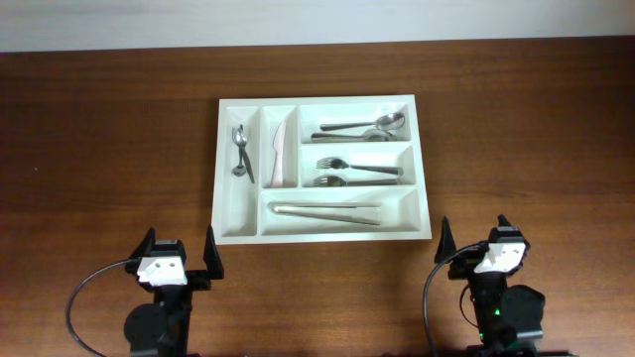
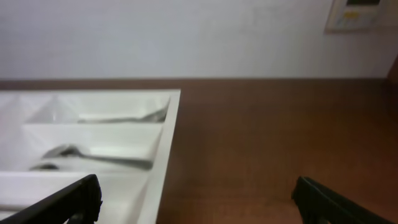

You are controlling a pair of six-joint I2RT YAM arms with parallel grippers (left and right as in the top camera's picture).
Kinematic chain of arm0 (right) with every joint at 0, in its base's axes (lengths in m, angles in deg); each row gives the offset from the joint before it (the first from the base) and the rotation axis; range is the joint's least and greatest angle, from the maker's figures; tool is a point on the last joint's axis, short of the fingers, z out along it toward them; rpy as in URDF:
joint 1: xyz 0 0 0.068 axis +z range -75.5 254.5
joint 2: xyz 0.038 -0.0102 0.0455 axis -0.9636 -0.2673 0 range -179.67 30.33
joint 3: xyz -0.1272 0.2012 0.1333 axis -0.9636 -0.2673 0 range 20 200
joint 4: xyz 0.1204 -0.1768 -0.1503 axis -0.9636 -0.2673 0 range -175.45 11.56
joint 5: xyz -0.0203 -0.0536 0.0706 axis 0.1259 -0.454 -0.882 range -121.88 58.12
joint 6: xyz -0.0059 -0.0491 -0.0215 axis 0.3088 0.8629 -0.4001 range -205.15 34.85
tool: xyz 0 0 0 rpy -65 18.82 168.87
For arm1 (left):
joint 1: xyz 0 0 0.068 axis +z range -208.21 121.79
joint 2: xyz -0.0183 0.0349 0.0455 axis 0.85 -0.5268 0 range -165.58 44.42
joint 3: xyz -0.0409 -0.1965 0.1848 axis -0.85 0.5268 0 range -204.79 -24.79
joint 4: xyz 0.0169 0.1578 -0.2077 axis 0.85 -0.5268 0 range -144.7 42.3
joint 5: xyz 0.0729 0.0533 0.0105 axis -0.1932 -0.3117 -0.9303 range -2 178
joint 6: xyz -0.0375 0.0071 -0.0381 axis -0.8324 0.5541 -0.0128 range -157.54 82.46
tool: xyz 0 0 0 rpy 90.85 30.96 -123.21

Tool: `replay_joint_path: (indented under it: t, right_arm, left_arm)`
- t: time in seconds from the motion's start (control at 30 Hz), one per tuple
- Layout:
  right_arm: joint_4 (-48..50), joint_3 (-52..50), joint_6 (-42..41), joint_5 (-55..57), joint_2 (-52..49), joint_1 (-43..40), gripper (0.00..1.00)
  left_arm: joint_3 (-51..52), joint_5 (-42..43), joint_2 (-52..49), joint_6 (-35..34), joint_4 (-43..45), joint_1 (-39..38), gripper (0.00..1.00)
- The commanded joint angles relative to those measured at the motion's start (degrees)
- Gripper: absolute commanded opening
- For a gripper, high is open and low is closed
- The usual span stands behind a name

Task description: Pack container

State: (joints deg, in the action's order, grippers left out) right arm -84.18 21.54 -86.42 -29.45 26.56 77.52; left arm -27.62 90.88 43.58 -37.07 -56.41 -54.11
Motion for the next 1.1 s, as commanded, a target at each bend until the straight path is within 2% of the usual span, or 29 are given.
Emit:
replay_joint_path:
  t: [0.0,0.27,0.57,0.97,1.07]
  right_arm:
    - [0.17,-0.79,0.39,-0.72,-4.13,-0.33,0.99]
    - [0.17,-0.79,0.39,-0.72,-10.88,-0.48,1.0]
    - [0.17,-0.79,0.39,-0.74,-10.82,-0.44,0.99]
    - [0.17,-0.79,0.39,-0.74,3.69,-0.44,0.99]
    - [0.33,-0.81,0.39,-0.74,3.58,-0.44,0.99]
  left_arm:
    - [0.46,0.79,0.55,0.87,0.28,-0.2,0.99]
    - [0.46,0.79,0.55,0.87,0.28,-0.2,0.99]
    - [0.46,0.79,0.55,0.87,0.28,-0.2,0.99]
    - [0.46,0.81,0.55,0.87,0.28,-0.2,0.99]
    - [0.46,0.79,0.55,0.87,0.28,-0.2,0.99]
